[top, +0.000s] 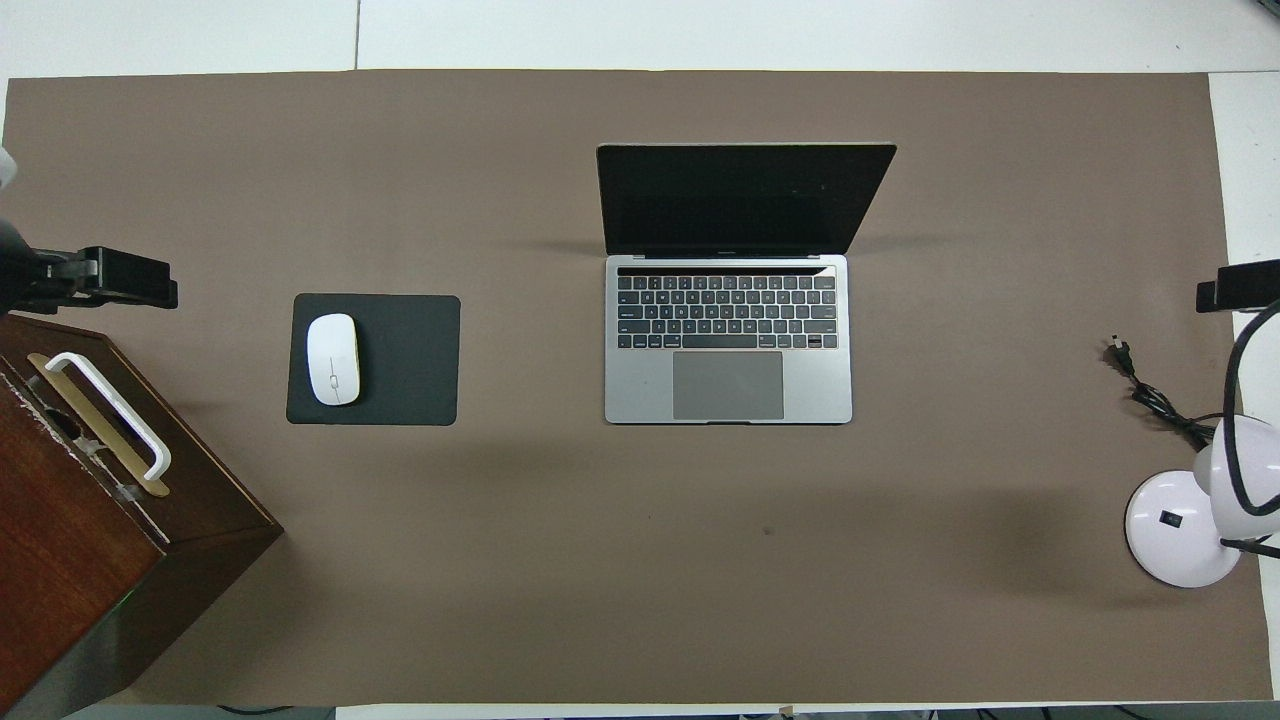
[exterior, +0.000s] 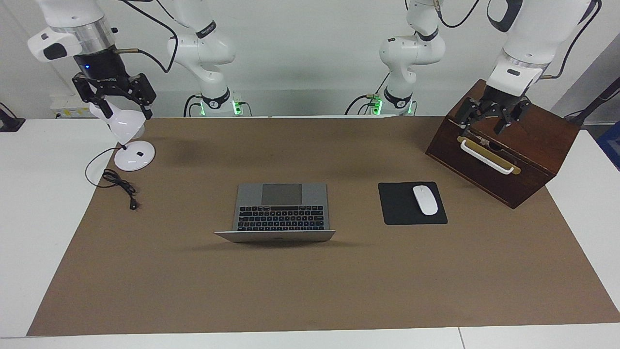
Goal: Close laptop with both arms
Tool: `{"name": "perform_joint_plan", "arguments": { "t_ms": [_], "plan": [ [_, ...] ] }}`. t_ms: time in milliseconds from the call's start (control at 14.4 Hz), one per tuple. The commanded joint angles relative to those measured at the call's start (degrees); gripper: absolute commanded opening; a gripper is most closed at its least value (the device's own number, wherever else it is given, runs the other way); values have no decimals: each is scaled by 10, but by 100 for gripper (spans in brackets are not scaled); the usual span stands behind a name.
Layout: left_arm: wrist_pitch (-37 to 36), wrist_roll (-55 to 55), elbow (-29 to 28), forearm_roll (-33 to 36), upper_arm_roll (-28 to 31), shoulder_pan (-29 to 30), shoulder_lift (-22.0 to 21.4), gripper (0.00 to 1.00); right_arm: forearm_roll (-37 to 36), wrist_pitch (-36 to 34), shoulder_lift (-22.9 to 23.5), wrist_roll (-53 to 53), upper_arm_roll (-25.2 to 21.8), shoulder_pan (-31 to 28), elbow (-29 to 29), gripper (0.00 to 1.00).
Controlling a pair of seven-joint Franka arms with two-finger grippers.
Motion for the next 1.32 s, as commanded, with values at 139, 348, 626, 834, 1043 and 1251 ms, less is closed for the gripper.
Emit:
{"name": "perform_joint_plan", "arguments": {
  "t_ms": [139, 348, 626, 834, 1043, 1251],
  "plan": [
    [0, -5, -19, 9, 4, -4, -16, 100, -6, 43, 1, -23, 2, -5, 0, 89],
    [1, -4, -19, 9, 4, -2, -16, 100, -9, 78, 18, -25, -1, -15, 17, 31],
    [1, -5, -19, 9, 4, -2, -16, 100, -12, 112, 116, -39, -1, -15, 109, 0],
    [5, -7, -23, 9, 4, -2, -16, 87, -9, 147, 230, -39, 8, -14, 224, 0],
    [12, -7, -36, 9, 5, 1, -24, 41, -9, 171, 353, -30, 25, -6, 344, 0],
    [13, 2, -37, 9, 5, 3, -25, 0, -18, 216, 451, 19, 23, 42, 408, 0]
  ]
}}
